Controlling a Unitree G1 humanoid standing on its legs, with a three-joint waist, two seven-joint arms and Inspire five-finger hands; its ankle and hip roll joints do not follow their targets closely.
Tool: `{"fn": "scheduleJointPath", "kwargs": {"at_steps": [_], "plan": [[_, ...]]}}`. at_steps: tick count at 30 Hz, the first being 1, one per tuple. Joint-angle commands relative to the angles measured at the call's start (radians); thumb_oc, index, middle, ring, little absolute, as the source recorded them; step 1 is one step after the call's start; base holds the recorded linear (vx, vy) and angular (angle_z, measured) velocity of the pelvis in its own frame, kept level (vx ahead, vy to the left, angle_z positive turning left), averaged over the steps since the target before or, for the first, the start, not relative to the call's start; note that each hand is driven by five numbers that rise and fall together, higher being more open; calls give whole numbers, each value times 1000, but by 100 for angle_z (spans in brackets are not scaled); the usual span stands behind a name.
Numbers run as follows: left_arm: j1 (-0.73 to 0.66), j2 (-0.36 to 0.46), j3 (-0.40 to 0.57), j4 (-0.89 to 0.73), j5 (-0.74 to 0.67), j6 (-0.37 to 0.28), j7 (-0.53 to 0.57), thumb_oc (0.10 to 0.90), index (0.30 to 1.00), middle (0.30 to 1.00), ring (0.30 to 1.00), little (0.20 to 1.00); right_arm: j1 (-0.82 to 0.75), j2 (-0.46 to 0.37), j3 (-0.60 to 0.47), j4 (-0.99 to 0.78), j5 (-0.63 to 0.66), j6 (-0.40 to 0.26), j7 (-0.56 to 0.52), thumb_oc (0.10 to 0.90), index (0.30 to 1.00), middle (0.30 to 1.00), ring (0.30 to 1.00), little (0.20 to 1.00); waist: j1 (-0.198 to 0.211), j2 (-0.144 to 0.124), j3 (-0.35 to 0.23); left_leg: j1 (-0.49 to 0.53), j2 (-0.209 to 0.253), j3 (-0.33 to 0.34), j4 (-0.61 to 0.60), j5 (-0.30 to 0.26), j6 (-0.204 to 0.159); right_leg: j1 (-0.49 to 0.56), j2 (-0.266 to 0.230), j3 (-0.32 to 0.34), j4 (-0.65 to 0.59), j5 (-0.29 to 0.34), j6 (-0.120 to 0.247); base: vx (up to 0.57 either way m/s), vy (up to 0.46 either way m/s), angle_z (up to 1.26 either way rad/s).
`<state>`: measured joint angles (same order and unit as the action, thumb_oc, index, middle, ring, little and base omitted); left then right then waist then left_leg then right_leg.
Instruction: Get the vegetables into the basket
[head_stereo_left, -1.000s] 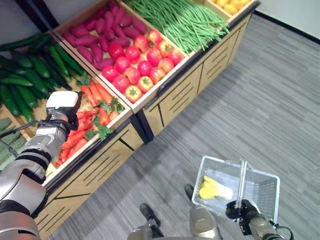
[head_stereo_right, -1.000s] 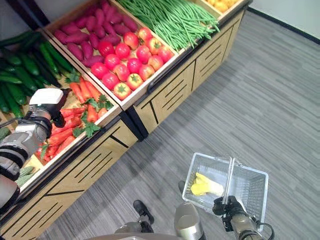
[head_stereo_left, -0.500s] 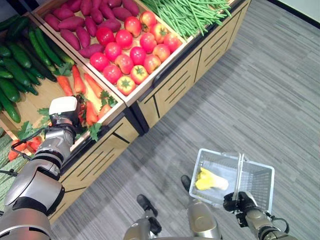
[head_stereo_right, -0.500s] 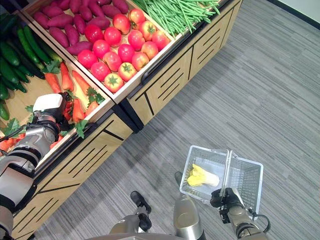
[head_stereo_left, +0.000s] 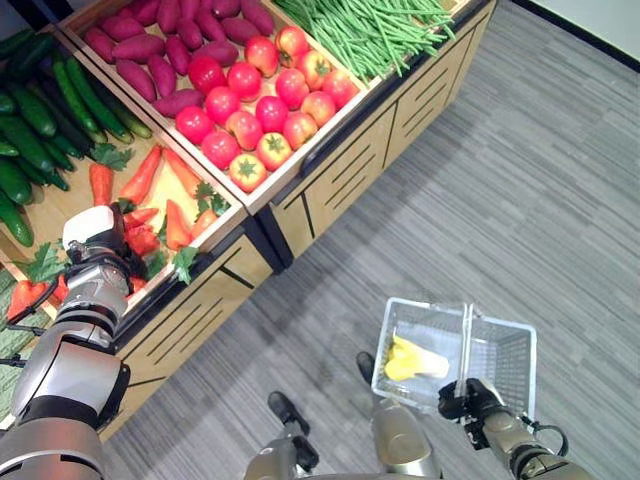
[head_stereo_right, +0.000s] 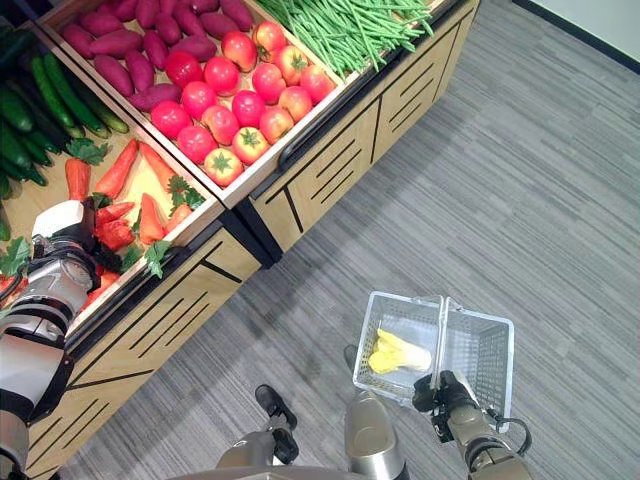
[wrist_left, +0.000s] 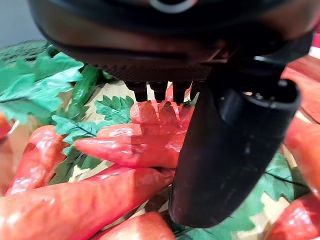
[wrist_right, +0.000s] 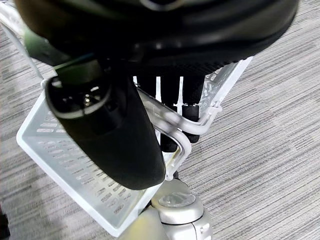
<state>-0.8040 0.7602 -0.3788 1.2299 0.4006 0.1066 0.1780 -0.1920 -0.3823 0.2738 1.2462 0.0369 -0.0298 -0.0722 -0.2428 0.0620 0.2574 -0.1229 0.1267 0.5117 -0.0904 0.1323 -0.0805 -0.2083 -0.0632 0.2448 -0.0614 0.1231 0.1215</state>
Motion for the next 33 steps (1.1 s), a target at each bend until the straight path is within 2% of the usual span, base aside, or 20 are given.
{"fn": "scheduleJointPath", "kwargs": {"at_steps": [1,21,28,33], "plan": [[2,45,14,109,-30,73,-29,400,300,300,300,300,60,-8,49,41,-38,57,11,400,300,300,300,300,50,-14,7,7,-6,-74,3,-4,-63,-90,-9,-101,45,25,31,-44,-7,-1],[-39,32,-18,89,-27,73,-6,400,300,300,300,300,64,3,72,34,-42,50,20,400,300,300,300,300,60,-35,25,-34,0,-86,3,8,-64,-117,-7,-110,33,42,26,0,0,0],[-102,56,-51,35,-20,64,59,400,300,300,300,300,70,9,86,28,-46,39,14,400,300,300,300,300,64,-40,21,-30,8,-90,3,10,-66,-111,-5,-115,31,40,26,5,0,0],[-129,82,-62,-80,-33,46,132,400,300,300,300,300,95,12,97,10,-50,25,14,400,300,300,300,300,69,-41,-2,-3,11,-100,3,6,-70,-80,-5,-127,31,28,24,19,-12,4]]}}
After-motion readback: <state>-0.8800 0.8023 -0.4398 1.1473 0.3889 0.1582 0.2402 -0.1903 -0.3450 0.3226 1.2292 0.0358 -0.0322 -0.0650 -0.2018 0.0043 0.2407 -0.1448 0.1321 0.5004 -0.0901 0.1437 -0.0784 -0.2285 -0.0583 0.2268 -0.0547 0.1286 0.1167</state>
